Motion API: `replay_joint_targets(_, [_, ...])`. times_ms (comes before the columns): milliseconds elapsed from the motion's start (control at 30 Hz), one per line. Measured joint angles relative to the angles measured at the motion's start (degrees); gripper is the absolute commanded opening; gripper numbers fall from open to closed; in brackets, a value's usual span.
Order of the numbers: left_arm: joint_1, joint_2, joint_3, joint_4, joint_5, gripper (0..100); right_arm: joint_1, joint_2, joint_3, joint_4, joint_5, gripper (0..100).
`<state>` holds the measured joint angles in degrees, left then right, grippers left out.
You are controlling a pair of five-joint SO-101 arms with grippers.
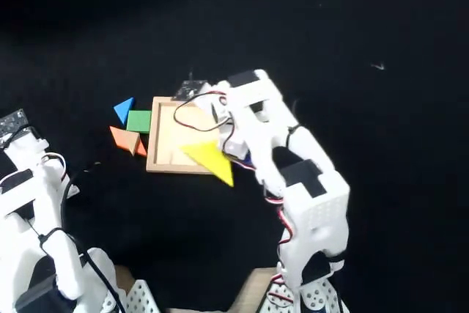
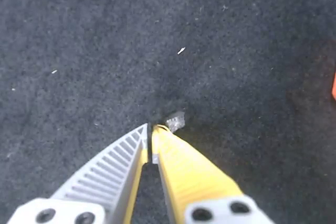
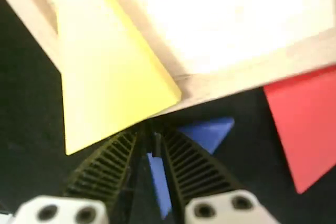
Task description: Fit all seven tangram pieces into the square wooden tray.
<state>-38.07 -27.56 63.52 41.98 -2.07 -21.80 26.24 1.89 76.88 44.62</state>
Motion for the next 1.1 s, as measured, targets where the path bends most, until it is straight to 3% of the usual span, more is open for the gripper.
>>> replay_joint_targets(233, [0.0,0.0,0.0,0.0,0.0,3,-4.3,0.7,-6.1,-0.4,-4.0,1.1])
replay_joint_targets(667, [0.0,0.0,0.0,0.0,0.0,3,-7.0,4.2,-10.2,-0.1,-4.3,1.1])
replay_joint_targets(867, [0.0,0.0,0.0,0.0,0.0,3,-7.4,11.6,-21.1,0.8,-4.4,1.1])
replay_joint_targets(1100, [0.0,0.0,0.0,0.0,0.0,3,-8.0,15.6,-36.6,10.6,-4.4,1.1])
